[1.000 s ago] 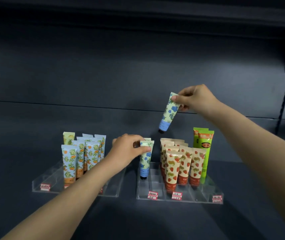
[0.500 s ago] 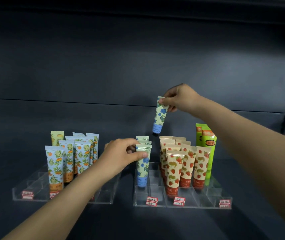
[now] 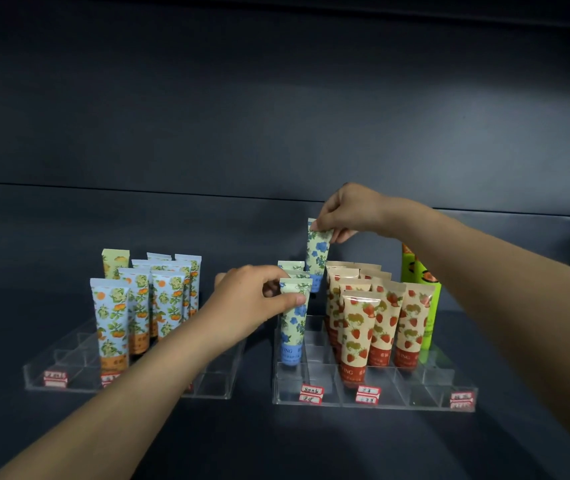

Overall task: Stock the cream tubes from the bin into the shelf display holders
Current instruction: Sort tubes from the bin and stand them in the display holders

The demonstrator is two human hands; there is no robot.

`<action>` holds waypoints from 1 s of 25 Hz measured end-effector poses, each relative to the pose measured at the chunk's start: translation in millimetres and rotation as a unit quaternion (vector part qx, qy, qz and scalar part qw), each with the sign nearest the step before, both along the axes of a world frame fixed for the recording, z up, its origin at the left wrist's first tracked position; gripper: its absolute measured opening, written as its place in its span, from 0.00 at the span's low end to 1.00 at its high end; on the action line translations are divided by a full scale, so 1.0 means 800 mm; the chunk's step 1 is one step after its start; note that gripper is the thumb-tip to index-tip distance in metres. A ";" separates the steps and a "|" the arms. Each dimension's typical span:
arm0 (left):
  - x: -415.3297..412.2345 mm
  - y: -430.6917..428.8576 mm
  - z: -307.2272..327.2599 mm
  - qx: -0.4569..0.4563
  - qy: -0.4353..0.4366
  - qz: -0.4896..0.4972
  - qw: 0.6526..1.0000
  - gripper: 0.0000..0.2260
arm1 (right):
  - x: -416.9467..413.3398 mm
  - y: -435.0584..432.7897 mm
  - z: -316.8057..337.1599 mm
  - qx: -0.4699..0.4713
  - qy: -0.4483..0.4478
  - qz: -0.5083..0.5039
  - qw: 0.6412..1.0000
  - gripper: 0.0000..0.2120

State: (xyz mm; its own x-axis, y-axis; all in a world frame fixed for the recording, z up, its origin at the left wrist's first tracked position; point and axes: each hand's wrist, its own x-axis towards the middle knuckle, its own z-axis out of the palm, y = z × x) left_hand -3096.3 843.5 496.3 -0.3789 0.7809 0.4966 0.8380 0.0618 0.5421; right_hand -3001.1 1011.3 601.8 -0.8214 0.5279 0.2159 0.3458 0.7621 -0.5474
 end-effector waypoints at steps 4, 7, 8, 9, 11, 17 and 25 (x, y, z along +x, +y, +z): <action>0.002 -0.001 0.000 0.000 0.000 -0.002 1.000 0.11 | -0.001 -0.001 -0.002 0.032 -0.067 0.014 0.997 0.05; 0.003 -0.001 0.001 0.001 0.005 -0.001 1.000 0.11 | -0.003 -0.002 -0.009 0.054 -0.101 0.021 0.993 0.04; 0.004 -0.001 0.001 0.001 0.007 -0.002 1.000 0.11 | -0.005 -0.002 -0.012 0.057 -0.106 0.019 0.993 0.05; 0.004 -0.001 0.001 0.002 0.009 -0.001 1.000 0.12 | -0.007 -0.004 -0.015 0.061 -0.114 0.017 0.991 0.05; 0.003 0.000 0.000 0.003 0.012 0.002 1.000 0.12 | -0.011 -0.008 -0.019 0.073 -0.142 0.018 0.987 0.05; 0.000 0.000 -0.003 0.010 0.002 -0.015 1.000 0.11 | -0.014 -0.009 -0.025 0.088 -0.192 0.016 0.977 0.06; -0.007 0.003 -0.006 0.001 0.003 -0.033 0.999 0.18 | -0.007 -0.007 -0.026 0.095 -0.200 0.013 0.975 0.06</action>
